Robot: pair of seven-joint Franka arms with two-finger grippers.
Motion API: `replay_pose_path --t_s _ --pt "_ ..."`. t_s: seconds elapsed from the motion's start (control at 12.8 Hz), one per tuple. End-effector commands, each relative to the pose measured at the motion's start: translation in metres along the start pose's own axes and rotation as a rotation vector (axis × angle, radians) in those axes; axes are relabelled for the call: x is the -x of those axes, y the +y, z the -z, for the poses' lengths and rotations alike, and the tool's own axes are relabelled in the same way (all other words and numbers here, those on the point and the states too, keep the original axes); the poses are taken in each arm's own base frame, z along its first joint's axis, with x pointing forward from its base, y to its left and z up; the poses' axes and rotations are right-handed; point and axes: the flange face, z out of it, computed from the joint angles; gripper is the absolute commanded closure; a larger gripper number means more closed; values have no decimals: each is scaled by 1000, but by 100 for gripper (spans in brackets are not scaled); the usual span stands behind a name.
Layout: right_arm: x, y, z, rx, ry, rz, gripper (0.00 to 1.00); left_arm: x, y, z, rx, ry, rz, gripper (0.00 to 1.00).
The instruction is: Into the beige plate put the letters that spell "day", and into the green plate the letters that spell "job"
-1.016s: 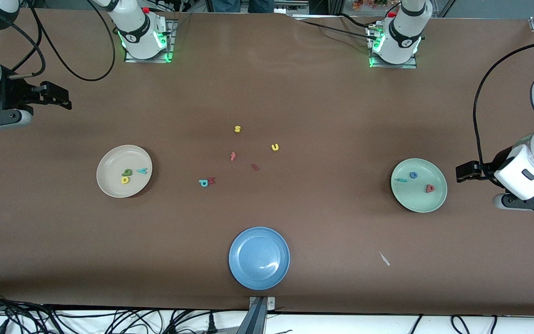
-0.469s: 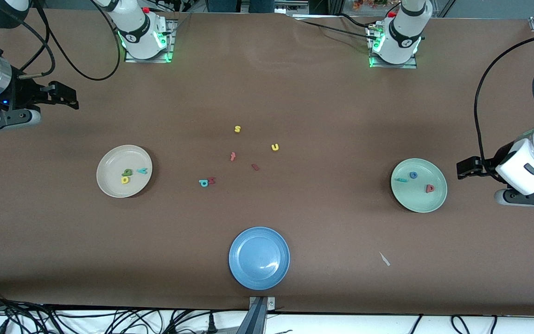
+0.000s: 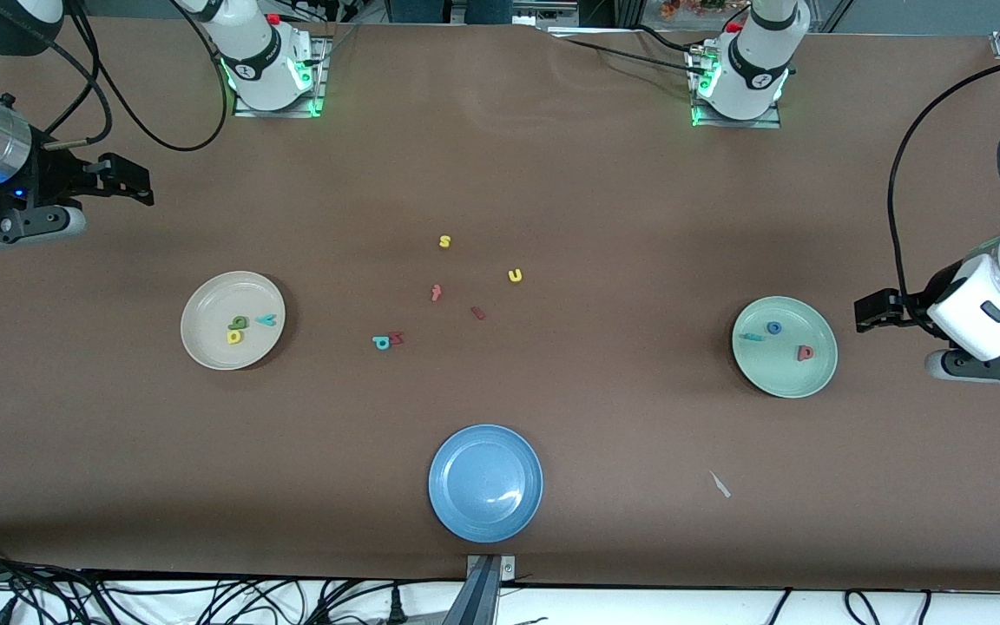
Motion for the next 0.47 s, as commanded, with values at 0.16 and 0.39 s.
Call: replay_pose_path --t_s 0.16,0.39 --pt "-3 -3 0 -10 1 -3 0 9 1 6 29 -7 0 0" --pt "-4 -4 -2 -11 -4 -3 0 9 0 5 30 -8 -2 0"
